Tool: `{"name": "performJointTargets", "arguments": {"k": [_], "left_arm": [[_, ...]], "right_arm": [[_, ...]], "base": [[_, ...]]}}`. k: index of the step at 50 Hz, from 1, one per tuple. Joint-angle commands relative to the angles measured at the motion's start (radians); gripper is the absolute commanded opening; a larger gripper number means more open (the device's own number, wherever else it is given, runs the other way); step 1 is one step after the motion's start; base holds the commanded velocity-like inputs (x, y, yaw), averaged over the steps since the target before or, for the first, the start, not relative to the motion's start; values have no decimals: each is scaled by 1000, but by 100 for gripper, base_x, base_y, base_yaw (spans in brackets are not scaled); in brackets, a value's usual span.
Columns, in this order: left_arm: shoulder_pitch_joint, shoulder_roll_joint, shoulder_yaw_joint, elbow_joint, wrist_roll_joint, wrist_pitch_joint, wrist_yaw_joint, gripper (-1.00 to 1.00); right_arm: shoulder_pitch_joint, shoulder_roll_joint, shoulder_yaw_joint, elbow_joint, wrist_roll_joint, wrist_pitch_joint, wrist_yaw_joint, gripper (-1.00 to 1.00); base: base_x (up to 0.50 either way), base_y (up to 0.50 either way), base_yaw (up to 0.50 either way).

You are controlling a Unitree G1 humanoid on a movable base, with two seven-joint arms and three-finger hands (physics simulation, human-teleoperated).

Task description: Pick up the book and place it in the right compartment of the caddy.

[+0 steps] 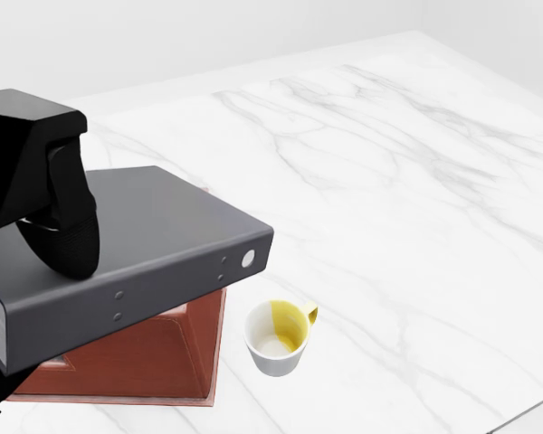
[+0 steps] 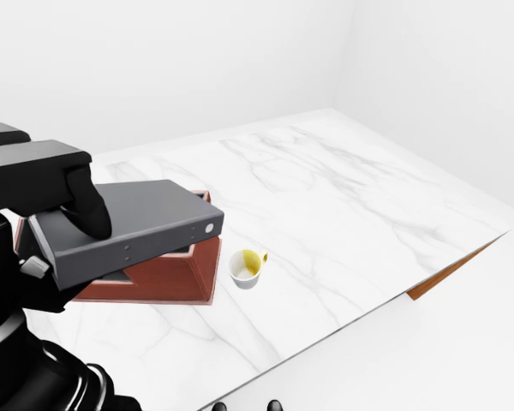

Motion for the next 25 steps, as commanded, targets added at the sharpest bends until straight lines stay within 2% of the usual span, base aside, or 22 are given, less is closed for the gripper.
{"name": "performJointTargets", "arguments": {"k": [1, 10, 25], "left_arm": [[-29, 87, -15, 14, -10, 0, 3, -100], [-40, 92, -19, 40, 19, 0, 6, -100], [-154, 117, -5, 69, 52, 0, -52, -100]], "right_arm": [[-8, -11, -1, -18, -6, 0, 13, 100], [-9, -9, 1, -17, -10, 0, 17, 100], [-8, -5, 4, -19, -13, 0, 22, 100]], "base": [[0, 0, 0], [0, 0, 0], [0, 0, 0]]}}
